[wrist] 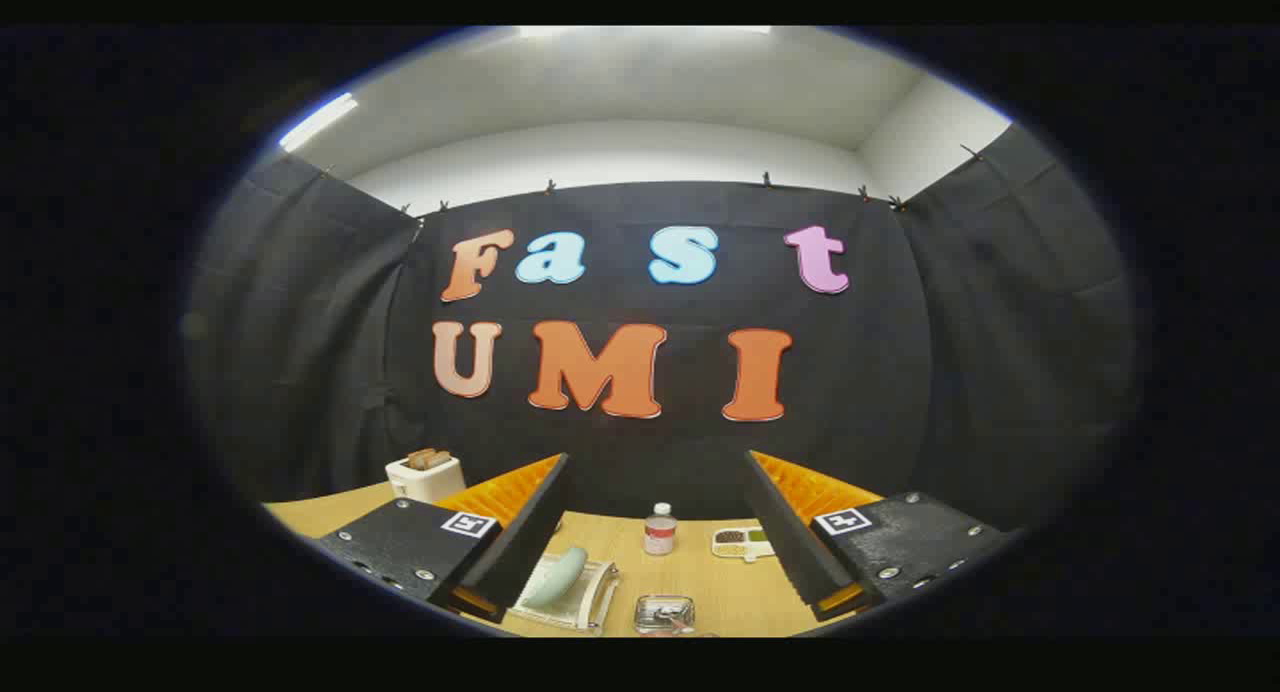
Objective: Take the plate from the dish rack, then take the spoon from the basket and place it into the plate.
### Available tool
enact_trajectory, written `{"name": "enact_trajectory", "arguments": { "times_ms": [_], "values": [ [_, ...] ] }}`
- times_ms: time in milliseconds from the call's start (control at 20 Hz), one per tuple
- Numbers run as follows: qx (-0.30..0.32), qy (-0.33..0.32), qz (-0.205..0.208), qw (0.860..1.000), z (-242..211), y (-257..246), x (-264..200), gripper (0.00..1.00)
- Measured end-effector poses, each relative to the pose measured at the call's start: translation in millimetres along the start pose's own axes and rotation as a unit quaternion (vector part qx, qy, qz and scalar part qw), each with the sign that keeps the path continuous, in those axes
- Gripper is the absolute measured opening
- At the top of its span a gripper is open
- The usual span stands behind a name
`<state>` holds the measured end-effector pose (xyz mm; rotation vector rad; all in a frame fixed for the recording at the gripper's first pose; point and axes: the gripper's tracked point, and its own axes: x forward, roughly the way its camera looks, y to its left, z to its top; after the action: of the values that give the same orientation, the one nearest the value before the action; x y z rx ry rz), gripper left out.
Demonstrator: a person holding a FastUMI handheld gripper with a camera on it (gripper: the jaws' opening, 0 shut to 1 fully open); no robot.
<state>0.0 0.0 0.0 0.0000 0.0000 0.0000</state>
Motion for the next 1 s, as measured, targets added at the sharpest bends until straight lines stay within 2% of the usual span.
{"name": "enact_trajectory", "arguments": {
  "times_ms": [350,700,900,1000],
  "values": [
    [0.023,0.021,-0.004,1.000,0,-8,5,1.00],
    [0.020,0.021,0.031,0.999,6,20,10,0.99],
    [0.047,0.064,0.053,0.995,-11,32,19,1.00],
    [0.070,0.102,0.077,0.989,-28,46,21,1.00]
  ]
}}
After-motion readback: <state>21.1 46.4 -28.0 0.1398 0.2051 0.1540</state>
